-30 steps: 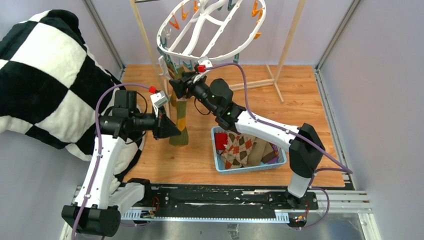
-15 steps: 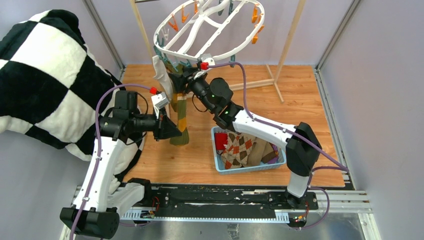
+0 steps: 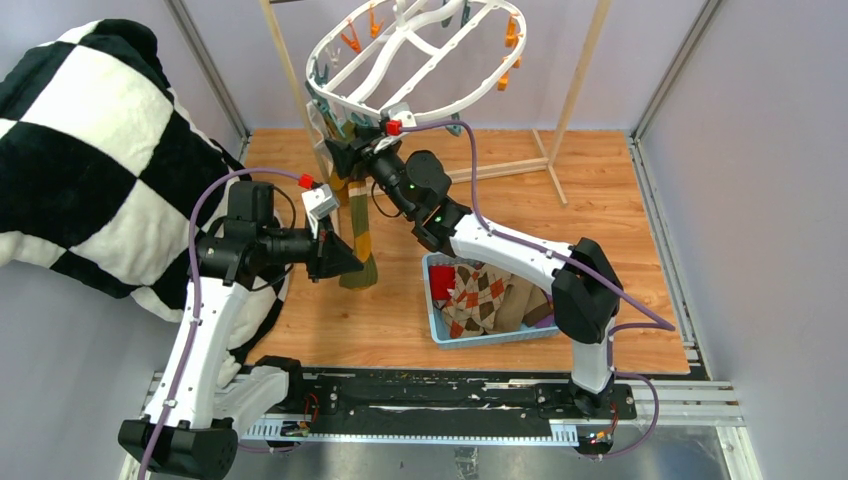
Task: Remove the socks clipped to the hanger
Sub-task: Remove the sock from the hanger.
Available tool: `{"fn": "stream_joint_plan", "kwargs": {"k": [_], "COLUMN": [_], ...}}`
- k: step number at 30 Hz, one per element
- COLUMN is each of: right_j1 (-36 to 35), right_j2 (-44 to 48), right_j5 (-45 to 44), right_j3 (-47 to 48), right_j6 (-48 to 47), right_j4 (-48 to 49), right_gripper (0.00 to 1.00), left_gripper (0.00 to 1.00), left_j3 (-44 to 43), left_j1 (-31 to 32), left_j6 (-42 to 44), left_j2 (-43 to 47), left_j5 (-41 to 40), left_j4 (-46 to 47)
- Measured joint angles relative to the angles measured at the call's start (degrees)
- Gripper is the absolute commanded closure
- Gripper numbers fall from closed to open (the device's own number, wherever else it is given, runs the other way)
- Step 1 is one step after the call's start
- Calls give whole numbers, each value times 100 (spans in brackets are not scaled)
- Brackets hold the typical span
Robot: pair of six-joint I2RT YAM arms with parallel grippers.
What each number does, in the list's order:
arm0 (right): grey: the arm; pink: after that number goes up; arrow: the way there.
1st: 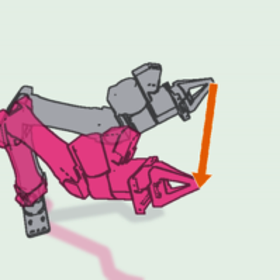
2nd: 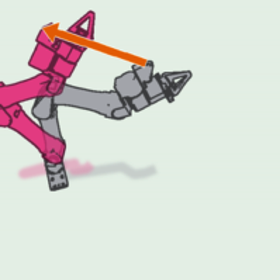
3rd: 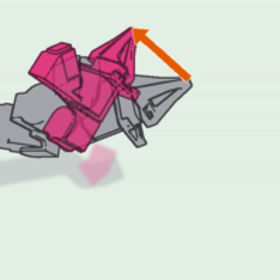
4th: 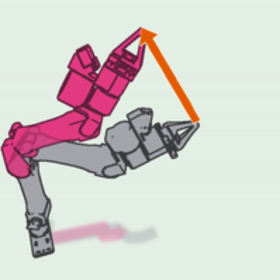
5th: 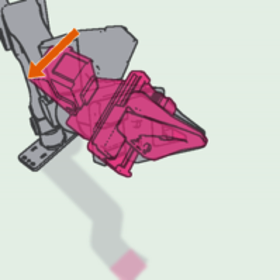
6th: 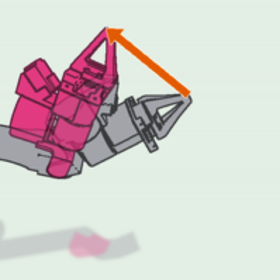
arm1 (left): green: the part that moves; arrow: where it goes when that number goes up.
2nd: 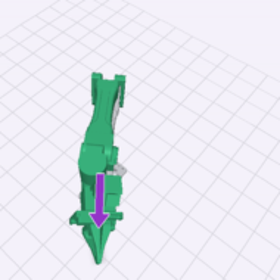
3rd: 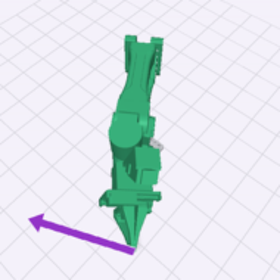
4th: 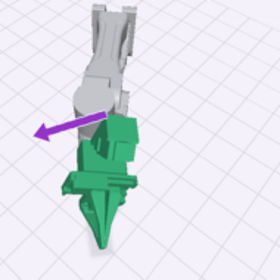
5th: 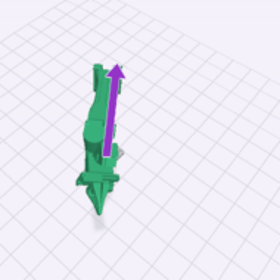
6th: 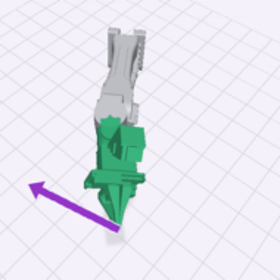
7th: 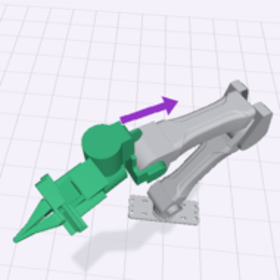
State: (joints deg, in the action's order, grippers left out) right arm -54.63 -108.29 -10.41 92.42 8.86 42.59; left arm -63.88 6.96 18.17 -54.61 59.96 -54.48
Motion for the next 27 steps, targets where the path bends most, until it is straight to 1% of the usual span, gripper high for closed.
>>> {"fn": "stream_joint_plan", "kwargs": {"k": [5,8,10,12,17,19,20,22,24,27], "right_j1": [0,0,-2,-2,28,39,22,9,11,15], "right_j2": [-66,-195,-275,-302,-302,-302,-302,-302,-280,-127], "right_j5": [35,35,26,-11,-376,-299,-258,-166,-114,-55], "right_j3": [101,310,428,474,533,542,542,520,428,50], "right_j6": [-72,-92,-120,-151,-350,-181,-96,26,131,275], "right_j4": [35,39,46,68,177,291,286,304,365,496], "right_gripper": [33,37,42,52,88,95,95,89,78,58], "left_gripper": [100,100,100,100,100,100,100,100,100,100], "left_j3": [0,0,0,0,0,0,0,0,0,0], "left_j1": [7,28,31,31,35,35,35,37,39,46], "left_j6": [-20,-39,-59,-79,-92,-94,-98,-103,-103,-103], "left_j2": [4,20,50,94,192,210,212,223,223,223], "left_j5": [-4,-9,-22,-33,-94,-120,-125,-131,-131,-133], "left_j4": [4,28,44,46,85,109,103,101,94,50]}}
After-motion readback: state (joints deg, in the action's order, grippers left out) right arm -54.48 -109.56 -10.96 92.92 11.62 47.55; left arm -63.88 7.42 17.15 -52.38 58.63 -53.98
